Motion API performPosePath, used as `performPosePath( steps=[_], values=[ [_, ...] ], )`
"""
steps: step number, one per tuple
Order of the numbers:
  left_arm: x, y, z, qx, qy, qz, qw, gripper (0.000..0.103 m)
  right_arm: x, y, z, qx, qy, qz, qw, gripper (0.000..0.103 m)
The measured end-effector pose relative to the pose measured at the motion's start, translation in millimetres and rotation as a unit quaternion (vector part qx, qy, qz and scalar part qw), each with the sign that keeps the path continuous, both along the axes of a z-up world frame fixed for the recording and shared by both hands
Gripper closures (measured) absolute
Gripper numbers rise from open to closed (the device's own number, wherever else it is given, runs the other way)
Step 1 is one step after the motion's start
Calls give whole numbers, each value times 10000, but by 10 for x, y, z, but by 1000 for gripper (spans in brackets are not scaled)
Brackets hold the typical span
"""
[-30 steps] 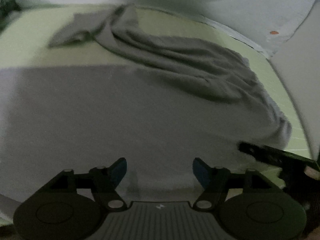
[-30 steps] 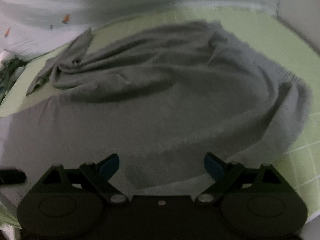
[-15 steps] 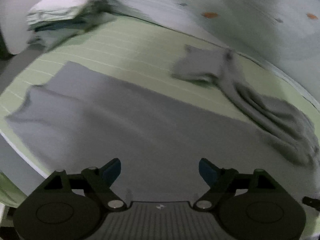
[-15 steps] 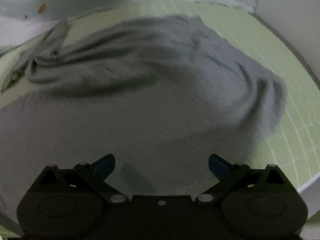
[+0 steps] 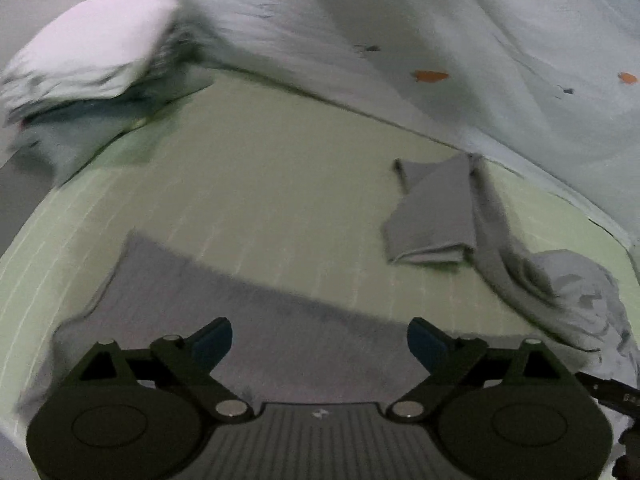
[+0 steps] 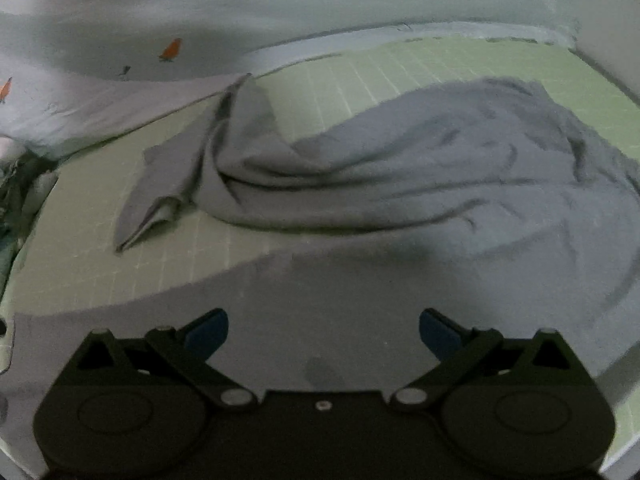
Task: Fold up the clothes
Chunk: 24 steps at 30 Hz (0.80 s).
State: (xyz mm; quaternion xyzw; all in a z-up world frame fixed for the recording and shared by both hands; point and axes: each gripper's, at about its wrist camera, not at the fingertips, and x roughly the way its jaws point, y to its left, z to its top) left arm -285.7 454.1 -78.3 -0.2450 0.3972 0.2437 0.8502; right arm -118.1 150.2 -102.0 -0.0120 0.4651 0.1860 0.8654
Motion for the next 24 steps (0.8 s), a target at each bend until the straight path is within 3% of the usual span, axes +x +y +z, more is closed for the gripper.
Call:
performPosePath(
  steps=[4,10,20,22,24],
  values=[
    [406,1,-76,-242,-39,-399,9989,8,164,25,27,-40,-32,-316,9995,0],
    [1097,-135,-283,-114,226,-1056,9941,8,725,-4,-217,-109,175,-1049,9943,0],
    [1922,50,-698,-206,590,-1281,9898,9,1216,240,-571,-766,-66,-915,9928,0],
    [1976,91,-707,-242,525,-1259,9904,13,1229,298,-595,-880,-156,-825,9926,0],
    [2018,111,-714,-250,507,-1258,9904,42,1236,313,-604,-873,-203,-816,9926,0]
  ],
)
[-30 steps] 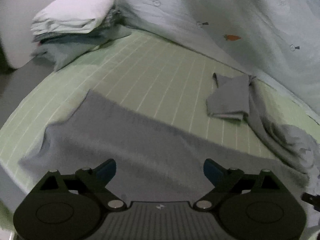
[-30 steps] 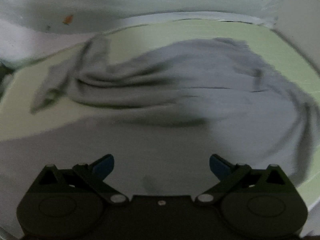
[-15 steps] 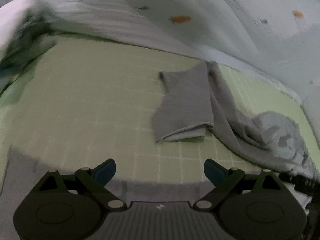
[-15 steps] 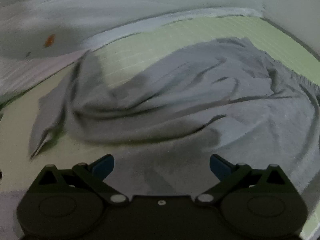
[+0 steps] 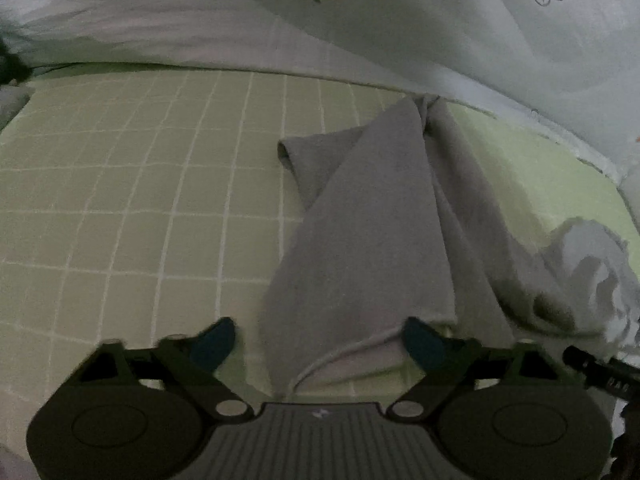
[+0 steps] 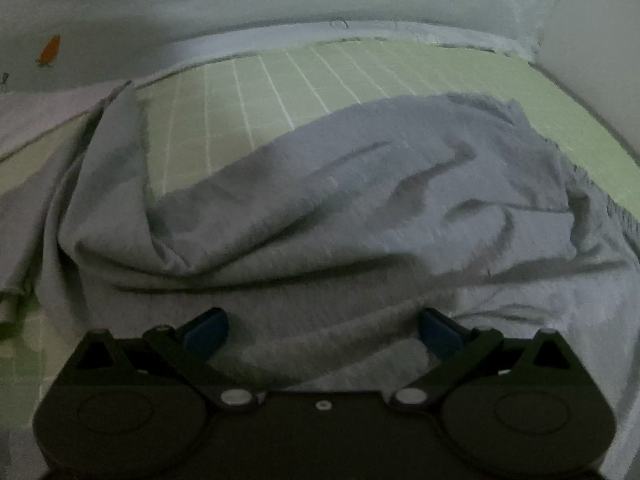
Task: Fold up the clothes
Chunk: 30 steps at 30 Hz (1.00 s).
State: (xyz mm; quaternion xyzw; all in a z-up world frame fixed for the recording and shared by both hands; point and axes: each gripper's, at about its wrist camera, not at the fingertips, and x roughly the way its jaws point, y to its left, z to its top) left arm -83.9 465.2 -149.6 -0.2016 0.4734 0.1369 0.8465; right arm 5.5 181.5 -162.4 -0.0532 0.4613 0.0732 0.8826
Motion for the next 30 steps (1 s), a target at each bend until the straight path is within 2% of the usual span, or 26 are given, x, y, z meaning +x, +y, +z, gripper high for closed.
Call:
performPosePath(
  steps=[1,2,3,4,10,14,16,20,22,29,30],
  values=[
    [8,1,4,89,27,0,10000,47,3,4,-3,14,-20,-1,10000,0],
    [17,3,9,177,54,0,9998,69,6,7,-5,27,-40,-2,10000,0],
    [24,7,10,243,104,-24,9996,95,9,11,-8,41,-59,-3,10000,0],
    [11,29,27,282,106,4,9995,99,13,15,-11,54,-79,-4,10000,0],
    [-198,284,325,602,-312,608,9958,100,-17,28,-11,69,-132,-8,9999,0],
    [-457,592,686,1096,-656,1277,9836,100,-30,28,-19,74,-192,-49,9998,0],
    [-584,760,824,1206,-782,1553,9773,100,-31,40,-16,69,-179,-102,9998,0],
    [-786,1059,1032,1573,-909,1936,9641,100,-46,41,-20,77,-208,-122,9997,0],
    [-850,1184,1077,1763,-887,2055,9585,100,-50,43,-22,81,-215,-116,9997,0],
    [-1019,1611,1062,1935,-878,2491,9449,99,-79,43,-32,83,-252,-133,9996,0],
    [-1034,1649,1033,1941,-809,2629,9416,95,-83,45,-32,83,-256,-131,9996,0]
  ],
)
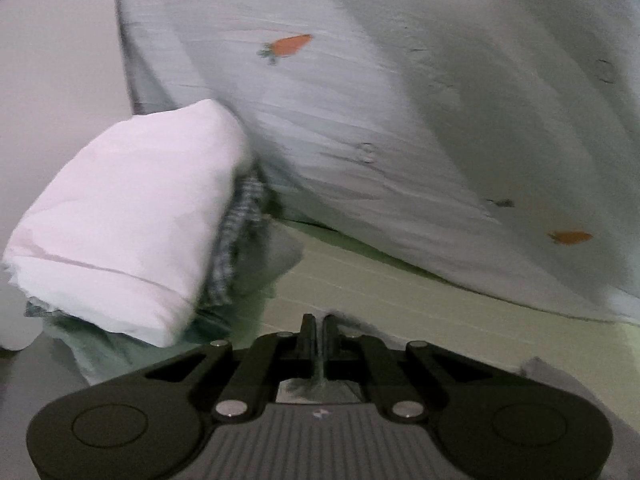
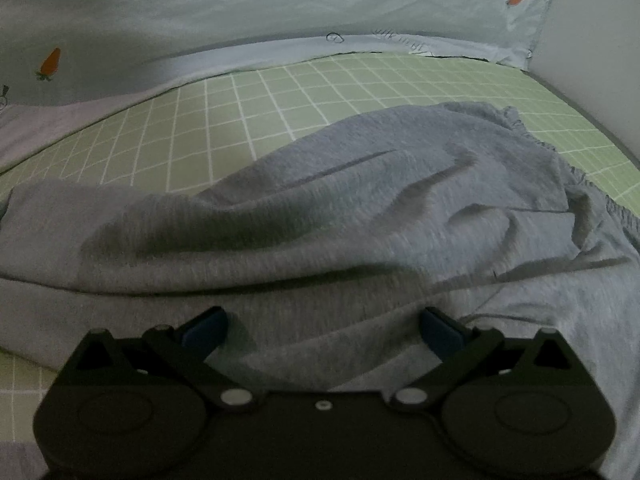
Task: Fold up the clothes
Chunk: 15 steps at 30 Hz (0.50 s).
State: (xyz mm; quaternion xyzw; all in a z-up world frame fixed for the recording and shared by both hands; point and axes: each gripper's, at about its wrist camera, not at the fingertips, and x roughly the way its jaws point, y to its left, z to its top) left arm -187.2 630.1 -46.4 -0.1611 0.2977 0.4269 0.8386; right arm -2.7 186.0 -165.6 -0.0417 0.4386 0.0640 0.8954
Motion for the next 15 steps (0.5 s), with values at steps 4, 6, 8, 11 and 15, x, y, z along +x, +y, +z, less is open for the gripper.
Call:
performPosePath(
  steps=[4,6,8,11,15],
  values=[
    [-46,45,-143,-245,186,347,9989,77,-12,9,-4,4,-31,-8,10000,0],
    [-65,-52,-226,-424,150,214,9988,55,-14,7,-4,5,-38,-4,10000,0],
    [-44,-219,-331,-654,188,-58,9977,44,-18,4,-4,8,-50,0,10000,0],
    [33,-559,-530,-1006,377,-678,9919,36,-31,5,-8,16,-103,-8,9999,0],
    [127,-1030,-735,-1309,654,-1339,9801,32,-42,15,-10,23,-151,-24,9999,0]
  ],
)
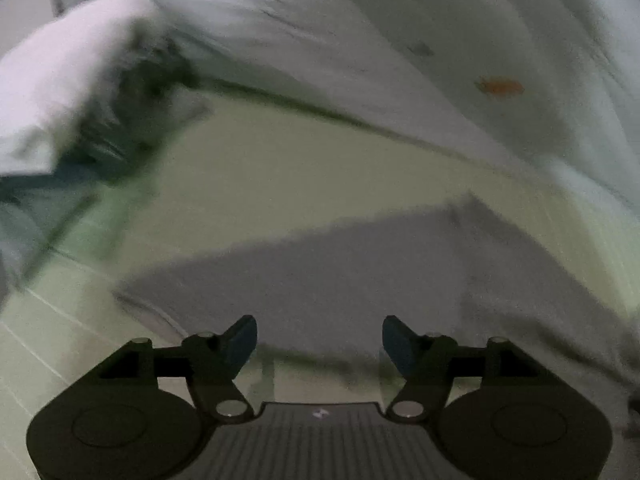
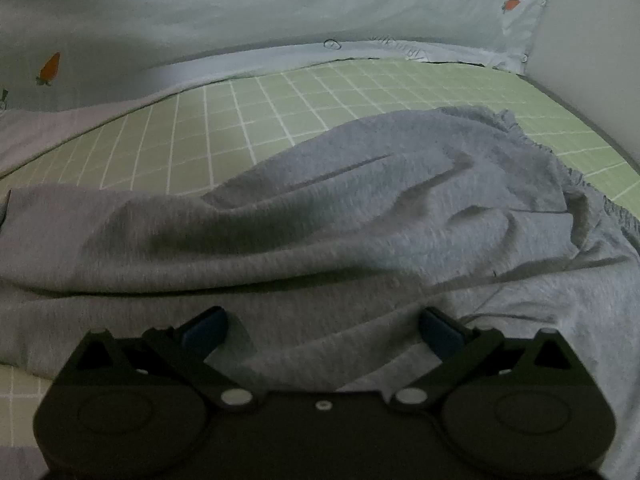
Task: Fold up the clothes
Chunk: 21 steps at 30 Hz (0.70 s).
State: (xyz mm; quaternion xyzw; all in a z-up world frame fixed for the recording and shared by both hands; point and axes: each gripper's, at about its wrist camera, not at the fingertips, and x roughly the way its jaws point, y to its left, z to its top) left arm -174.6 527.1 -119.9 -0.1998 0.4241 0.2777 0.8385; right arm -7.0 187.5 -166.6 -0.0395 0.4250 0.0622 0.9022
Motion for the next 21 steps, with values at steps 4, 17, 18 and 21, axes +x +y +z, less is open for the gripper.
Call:
performPosePath(
  steps=[4,17,18,21],
  values=[
    [77,-267,-143,-11,267,-460,9986,31,-11,-5,-7,12,-45,7,10000,0],
    [177,-210,-268,-90,243,-319,9992,40,-38,-15,-18,36,-168,18,9998,0],
    [178,-213,-257,-60,227,-343,9991,57,-38,-16,-19,38,-173,18,9998,0],
    [166,-188,-217,-123,203,-444,9987,96,-43,-14,-24,47,-199,18,9998,0]
  ],
)
